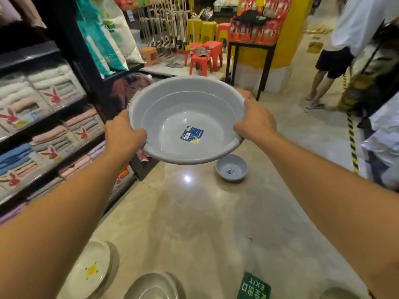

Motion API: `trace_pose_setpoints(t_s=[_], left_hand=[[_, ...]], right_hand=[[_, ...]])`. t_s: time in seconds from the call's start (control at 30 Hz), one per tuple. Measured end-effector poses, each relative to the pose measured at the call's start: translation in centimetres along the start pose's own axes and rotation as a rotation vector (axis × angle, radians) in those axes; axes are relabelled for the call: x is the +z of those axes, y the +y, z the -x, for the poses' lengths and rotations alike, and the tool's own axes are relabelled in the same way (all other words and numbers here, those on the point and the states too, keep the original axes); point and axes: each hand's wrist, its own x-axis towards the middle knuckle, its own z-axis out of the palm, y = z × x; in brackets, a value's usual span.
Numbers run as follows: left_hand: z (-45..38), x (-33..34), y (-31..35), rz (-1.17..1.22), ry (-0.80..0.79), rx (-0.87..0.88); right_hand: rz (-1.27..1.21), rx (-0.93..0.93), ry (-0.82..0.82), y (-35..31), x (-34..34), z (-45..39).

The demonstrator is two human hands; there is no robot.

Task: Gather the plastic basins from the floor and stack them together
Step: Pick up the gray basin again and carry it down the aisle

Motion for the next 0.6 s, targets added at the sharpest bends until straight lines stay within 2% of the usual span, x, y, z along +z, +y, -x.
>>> trace_pose_setpoints(t_s=[0.33,0.6], left_hand=[[-9.0,16.0,4.2,0.003,-0.135,0.08],[-21.3,28.5,6.6,0.005,-0.218,0.09]], right_hand=[[0.034,0.159,0.023,10.6,1.4,-11.7],[0.008,0.259,0.035,14.4,5.3,-25.6]])
